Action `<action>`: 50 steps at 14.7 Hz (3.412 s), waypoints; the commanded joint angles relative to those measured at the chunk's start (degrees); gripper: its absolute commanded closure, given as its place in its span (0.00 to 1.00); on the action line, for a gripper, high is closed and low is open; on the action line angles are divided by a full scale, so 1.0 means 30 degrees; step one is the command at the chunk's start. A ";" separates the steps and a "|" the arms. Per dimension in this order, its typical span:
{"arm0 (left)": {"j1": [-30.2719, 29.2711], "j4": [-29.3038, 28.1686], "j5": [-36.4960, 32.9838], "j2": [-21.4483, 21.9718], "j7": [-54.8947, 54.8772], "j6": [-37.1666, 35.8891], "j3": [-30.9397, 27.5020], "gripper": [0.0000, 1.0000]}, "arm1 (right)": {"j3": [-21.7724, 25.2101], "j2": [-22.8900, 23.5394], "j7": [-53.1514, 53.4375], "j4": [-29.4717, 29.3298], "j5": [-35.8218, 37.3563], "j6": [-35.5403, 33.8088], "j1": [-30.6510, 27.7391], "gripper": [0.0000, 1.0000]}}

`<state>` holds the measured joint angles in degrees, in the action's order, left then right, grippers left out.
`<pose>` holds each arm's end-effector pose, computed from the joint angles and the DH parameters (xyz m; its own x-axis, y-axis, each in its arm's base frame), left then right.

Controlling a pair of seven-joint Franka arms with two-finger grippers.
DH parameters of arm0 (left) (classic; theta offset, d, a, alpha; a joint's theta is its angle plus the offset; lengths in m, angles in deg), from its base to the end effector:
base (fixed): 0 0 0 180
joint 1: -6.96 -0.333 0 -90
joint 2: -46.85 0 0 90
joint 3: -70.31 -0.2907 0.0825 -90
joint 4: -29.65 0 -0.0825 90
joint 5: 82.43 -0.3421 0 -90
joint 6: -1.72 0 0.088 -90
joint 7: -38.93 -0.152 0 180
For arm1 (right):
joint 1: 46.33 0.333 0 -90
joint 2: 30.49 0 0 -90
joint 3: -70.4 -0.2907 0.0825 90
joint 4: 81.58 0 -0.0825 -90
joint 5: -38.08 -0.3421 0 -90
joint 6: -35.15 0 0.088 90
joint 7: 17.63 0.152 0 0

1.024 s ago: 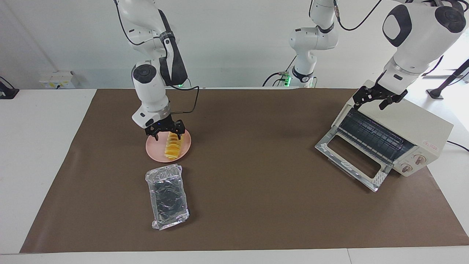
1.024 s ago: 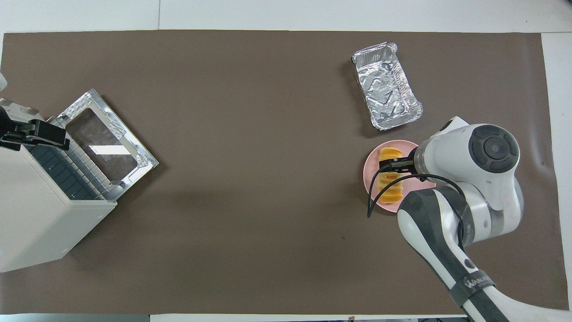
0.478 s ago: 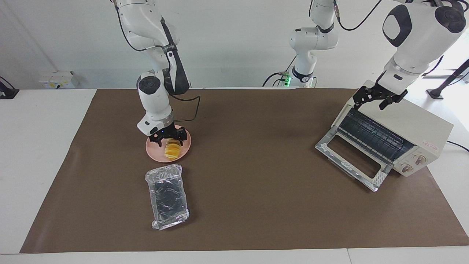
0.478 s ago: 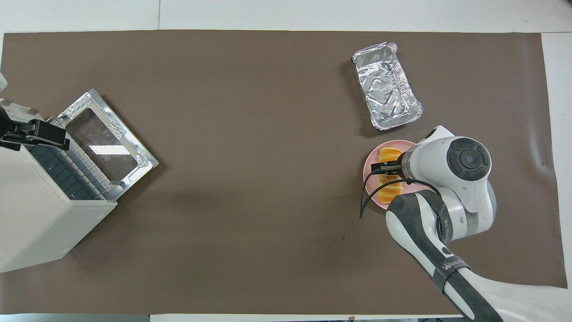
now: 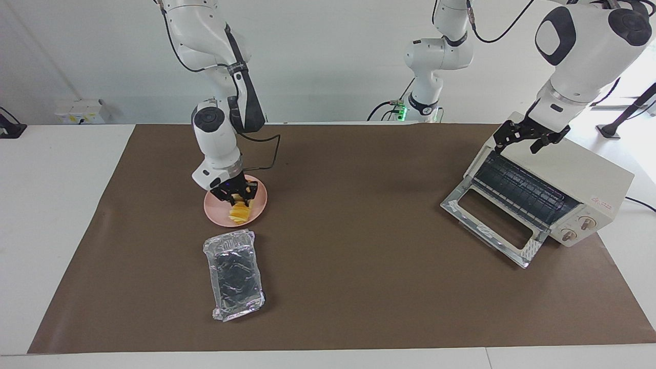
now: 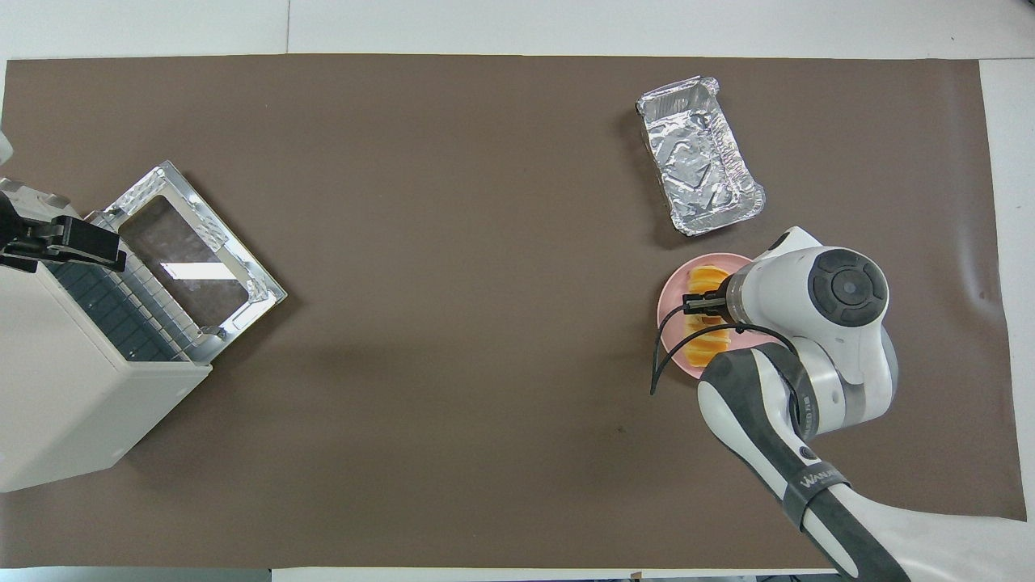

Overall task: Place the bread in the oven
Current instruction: 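Close the right gripper on the orange bread, then lift the bread with the right gripper and carry it to the foil tray, then lower the bread into the foil tray and open the right gripper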

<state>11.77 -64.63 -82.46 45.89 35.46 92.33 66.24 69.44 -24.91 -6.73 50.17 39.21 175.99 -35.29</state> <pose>0.5110 -0.0067 0.5146 0.9940 -0.0733 -0.0806 -0.0733 -0.9973 0.0032 0.4892 0.1035 0.2724 0.9975 0.0339 0.0623 0.0340 -0.9994 0.0000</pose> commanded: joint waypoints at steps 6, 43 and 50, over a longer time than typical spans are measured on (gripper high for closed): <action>-0.0050 -0.0363 0.0244 0.0436 -0.0133 -0.0114 -0.0022 0.00 | 0.0027 0.0044 -0.0027 -0.2189 0.0007 -0.2494 -0.0045 1.00; -0.0079 -0.0363 0.0244 0.0436 -0.0133 -0.0114 -0.0022 0.00 | 0.0086 0.9917 -0.9989 -1.7135 -0.0903 -0.7683 -0.0778 0.00; -0.0079 -0.0363 0.0244 0.0436 -0.0133 -0.0114 -0.0022 0.00 | 0.0232 1.0181 -1.0048 -1.7376 0.0589 -0.6086 -0.1889 0.00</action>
<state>11.77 -64.63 -82.46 45.90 35.46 92.32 66.24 70.49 5.25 -35.43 -2.32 39.60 154.40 -39.74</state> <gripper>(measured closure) 0.000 0.000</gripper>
